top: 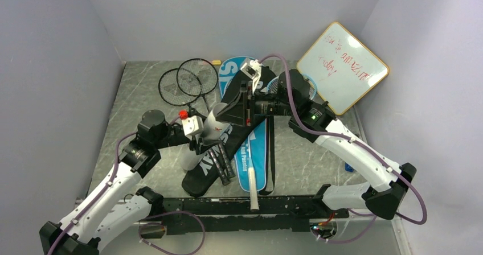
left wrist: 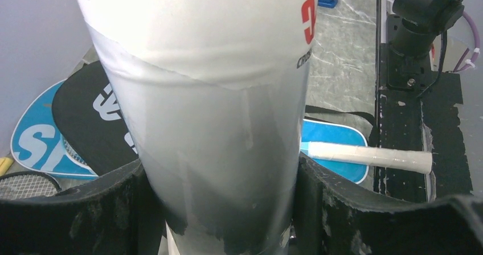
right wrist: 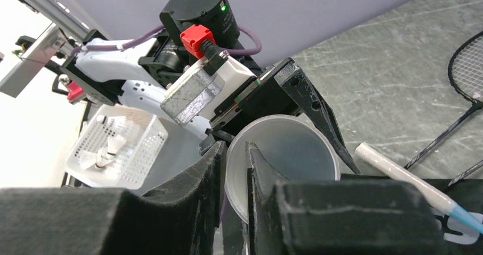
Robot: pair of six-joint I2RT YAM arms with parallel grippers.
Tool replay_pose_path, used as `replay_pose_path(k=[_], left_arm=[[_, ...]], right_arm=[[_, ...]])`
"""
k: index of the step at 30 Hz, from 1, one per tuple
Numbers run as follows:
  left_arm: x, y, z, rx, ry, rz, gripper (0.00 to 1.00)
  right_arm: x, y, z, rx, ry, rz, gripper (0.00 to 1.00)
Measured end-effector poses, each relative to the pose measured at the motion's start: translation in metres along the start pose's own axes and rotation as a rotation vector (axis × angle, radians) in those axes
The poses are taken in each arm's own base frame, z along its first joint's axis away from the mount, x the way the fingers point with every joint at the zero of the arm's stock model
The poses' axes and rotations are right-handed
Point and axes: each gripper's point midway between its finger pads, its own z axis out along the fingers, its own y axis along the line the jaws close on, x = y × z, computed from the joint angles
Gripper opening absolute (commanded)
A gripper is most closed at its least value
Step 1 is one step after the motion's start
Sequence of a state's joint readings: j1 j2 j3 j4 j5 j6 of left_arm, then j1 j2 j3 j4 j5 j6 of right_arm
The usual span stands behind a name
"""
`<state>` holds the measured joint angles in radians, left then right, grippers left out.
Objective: Pack up the badminton gear
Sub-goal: Close the lid on the shuttle tube.
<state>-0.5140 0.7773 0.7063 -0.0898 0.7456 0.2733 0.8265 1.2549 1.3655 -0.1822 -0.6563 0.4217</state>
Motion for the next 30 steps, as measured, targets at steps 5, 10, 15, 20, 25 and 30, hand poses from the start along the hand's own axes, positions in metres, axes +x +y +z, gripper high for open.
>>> replay_pose_path(k=[5,10,15,20,25,30], left_arm=[[0.000,-0.002,-0.001,-0.002,-0.015,0.002,0.48],[-0.001,-0.004,-0.001,0.002,-0.028,0.001,0.48],[-0.001,-0.007,-0.002,0.012,-0.034,-0.001,0.48],[-0.001,-0.007,-0.003,0.013,-0.034,0.000,0.48],[-0.002,-0.008,-0.003,0.013,-0.037,0.003,0.48],[-0.002,-0.008,-0.003,0.013,-0.037,0.005,0.48]], right_arm=[[0.002,0.001,0.000,-0.020,-0.046,0.005,0.22],[0.001,0.002,0.000,-0.035,-0.078,0.021,0.22],[0.000,0.000,0.001,-0.033,-0.101,0.038,0.25],[-0.005,-0.003,0.001,0.000,-0.111,0.045,0.34],[-0.022,-0.004,-0.006,0.070,-0.125,0.030,0.35],[-0.044,-0.001,-0.013,0.117,-0.167,-0.011,0.00]])
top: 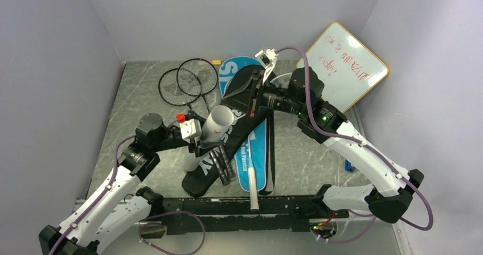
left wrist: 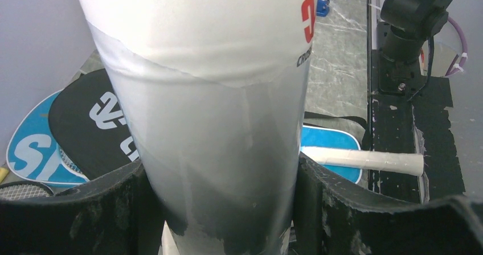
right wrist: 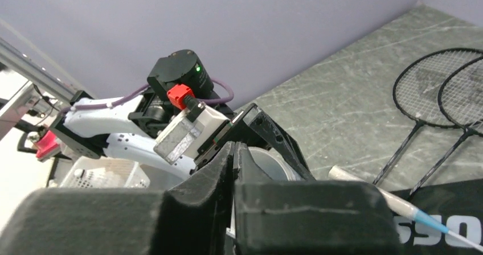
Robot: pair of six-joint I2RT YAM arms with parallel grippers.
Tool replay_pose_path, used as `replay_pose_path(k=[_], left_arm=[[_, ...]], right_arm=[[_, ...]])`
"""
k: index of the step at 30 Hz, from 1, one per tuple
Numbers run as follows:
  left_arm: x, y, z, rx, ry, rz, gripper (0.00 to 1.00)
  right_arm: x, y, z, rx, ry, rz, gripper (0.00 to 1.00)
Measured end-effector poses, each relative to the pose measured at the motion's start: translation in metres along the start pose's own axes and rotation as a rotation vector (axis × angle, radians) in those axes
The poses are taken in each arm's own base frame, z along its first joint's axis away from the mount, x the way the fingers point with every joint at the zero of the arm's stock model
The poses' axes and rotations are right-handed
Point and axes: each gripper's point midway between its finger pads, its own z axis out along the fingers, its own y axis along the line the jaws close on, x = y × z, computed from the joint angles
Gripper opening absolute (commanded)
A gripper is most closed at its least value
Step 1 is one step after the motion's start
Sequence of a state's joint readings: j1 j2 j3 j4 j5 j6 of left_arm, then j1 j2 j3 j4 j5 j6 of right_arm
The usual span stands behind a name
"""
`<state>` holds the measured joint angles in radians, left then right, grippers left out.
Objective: Pack up the badminton gear
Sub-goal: Close the lid on the shuttle tube.
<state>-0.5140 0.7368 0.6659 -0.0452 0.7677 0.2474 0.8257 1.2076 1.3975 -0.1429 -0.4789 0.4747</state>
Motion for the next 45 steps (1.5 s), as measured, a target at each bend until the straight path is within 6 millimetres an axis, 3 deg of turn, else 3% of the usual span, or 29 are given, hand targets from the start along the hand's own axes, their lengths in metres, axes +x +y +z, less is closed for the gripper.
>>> replay_pose_path(k=[7,14,22,33,39,45], left_arm=[[0.000,0.000,0.000,-0.001,0.000,0.001,0.48],[0.001,0.000,0.000,-0.001,0.004,-0.003,0.48],[0.002,0.000,0.000,-0.003,0.005,-0.004,0.48],[0.001,0.001,0.000,-0.003,0.003,-0.002,0.48],[0.002,0.000,0.000,-0.003,0.005,-0.002,0.48],[0.003,0.001,0.001,-0.003,0.009,-0.005,0.48]], right_arm=[[0.009,-0.008,-0.005,0.046,0.033,0.005,0.00],[0.047,-0.021,-0.004,0.056,0.131,0.054,0.00],[0.045,-0.019,-0.002,0.043,0.133,0.043,0.00],[0.027,-0.015,-0.019,0.109,0.115,0.007,0.00],[0.052,-0.019,-0.011,0.075,0.191,0.044,0.00],[0.049,-0.022,-0.012,0.093,0.185,0.023,0.00]])
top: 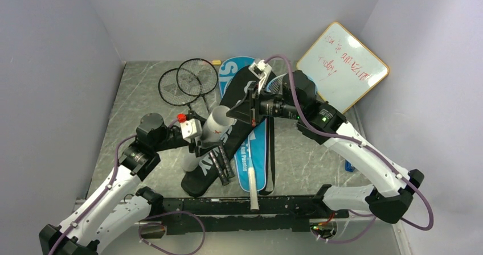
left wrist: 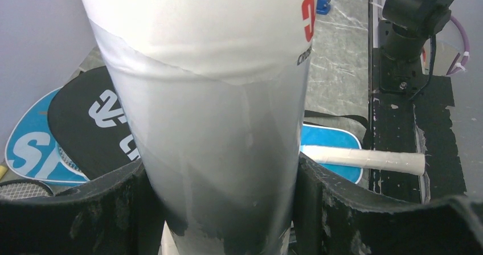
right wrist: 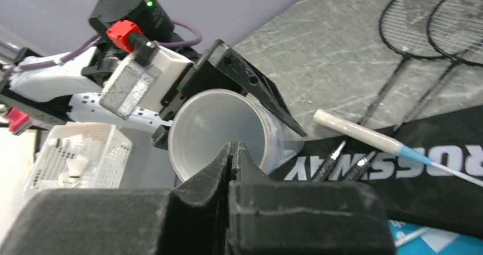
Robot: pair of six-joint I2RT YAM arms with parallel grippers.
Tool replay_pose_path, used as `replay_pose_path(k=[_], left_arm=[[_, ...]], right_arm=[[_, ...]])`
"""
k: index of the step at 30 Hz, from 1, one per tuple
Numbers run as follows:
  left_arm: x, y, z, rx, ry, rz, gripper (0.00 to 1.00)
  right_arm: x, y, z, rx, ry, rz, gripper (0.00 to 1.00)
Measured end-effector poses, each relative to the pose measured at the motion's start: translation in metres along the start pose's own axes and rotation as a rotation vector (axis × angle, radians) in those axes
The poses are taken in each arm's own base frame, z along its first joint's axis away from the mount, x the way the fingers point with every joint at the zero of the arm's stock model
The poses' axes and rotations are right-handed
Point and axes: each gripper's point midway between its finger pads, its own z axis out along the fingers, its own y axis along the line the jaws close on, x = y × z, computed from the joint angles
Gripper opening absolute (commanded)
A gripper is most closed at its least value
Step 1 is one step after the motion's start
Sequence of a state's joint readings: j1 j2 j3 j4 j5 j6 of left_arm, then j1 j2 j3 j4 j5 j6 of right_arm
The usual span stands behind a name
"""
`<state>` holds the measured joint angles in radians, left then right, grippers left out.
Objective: Pack up the badminton gear
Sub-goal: Close the lid on the shuttle tube, then place the shuttle tube at the center of the board.
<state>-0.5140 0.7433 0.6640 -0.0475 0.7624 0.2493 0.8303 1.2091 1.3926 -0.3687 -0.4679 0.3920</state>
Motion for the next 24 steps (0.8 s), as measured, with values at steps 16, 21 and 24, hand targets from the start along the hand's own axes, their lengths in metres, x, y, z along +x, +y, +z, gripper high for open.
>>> replay_pose_path(k=[16,21,24], left_arm=[[0.011,0.087,-0.017,-0.499,0.227,-0.271,0.39],[0.019,0.139,-0.041,-0.793,0.441,-0.341,0.40],[0.034,0.156,-0.056,-0.913,0.567,-0.351,0.40]], right_arm=[[0.016,-0.040,-0.064,0.309,-0.141,-0.039,0.01],[0.045,-0.060,-0.052,0.354,-0.060,-0.011,0.01],[0.061,-0.070,-0.048,0.371,-0.021,0.001,0.00]])
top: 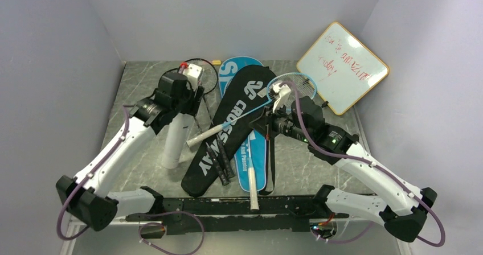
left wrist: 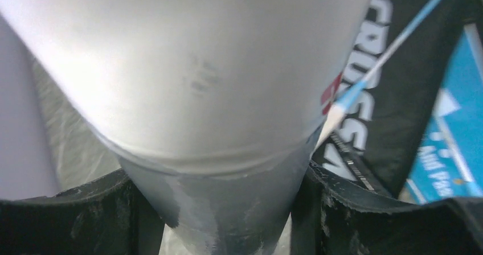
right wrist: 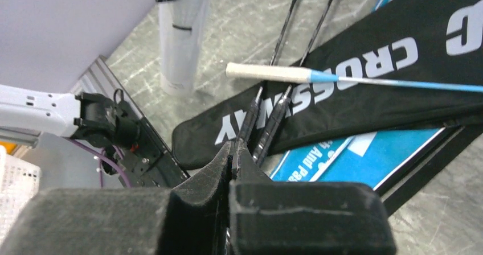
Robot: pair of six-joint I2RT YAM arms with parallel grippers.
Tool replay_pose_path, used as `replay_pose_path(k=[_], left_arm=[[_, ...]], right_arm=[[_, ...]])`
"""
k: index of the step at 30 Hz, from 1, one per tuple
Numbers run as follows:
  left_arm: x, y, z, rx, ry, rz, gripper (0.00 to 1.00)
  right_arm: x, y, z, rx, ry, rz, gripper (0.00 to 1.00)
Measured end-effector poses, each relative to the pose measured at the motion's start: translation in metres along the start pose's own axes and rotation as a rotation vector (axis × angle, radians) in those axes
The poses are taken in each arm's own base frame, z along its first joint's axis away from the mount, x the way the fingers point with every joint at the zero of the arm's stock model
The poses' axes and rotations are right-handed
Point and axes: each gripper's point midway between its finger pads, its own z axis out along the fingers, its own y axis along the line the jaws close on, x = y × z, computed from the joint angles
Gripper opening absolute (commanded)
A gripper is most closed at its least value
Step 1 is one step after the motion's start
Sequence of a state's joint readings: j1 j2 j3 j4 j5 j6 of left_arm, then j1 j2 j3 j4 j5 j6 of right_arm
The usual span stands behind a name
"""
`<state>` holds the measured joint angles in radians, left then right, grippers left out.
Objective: Pack up the badminton gear
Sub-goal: Place the shuttle tube at the center of the board.
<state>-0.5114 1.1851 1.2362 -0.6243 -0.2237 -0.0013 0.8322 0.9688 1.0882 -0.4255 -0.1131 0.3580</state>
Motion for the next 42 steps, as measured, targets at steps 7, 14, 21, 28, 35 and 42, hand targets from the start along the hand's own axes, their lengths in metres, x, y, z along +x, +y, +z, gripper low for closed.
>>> replay_pose_path(k=[7,14,21,28,35,42], left_arm=[[0.040,0.057,0.029,-0.272,0.266,0.047,0.40],[0.079,0.110,0.047,-0.417,0.463,0.028,0.43],[0.104,0.152,0.070,-0.476,0.576,-0.031,0.43],[0.152,0.194,0.114,-0.480,0.731,-0.133,0.55],[0.191,0.216,0.131,-0.458,0.829,-0.220,0.74],[0.198,0.198,0.141,-0.360,0.829,-0.283,0.97]], right_arm=[[0.040,-0.013,0.010,0.016,0.090,0.012,0.00],[0.058,-0.008,0.013,-0.034,0.133,0.030,0.00],[0.063,-0.001,0.023,-0.078,0.152,0.059,0.00],[0.081,-0.007,0.032,-0.064,0.174,0.112,0.00],[0.114,-0.021,0.035,-0.023,0.219,0.173,0.00],[0.121,-0.035,0.038,0.051,0.201,0.202,0.08]])
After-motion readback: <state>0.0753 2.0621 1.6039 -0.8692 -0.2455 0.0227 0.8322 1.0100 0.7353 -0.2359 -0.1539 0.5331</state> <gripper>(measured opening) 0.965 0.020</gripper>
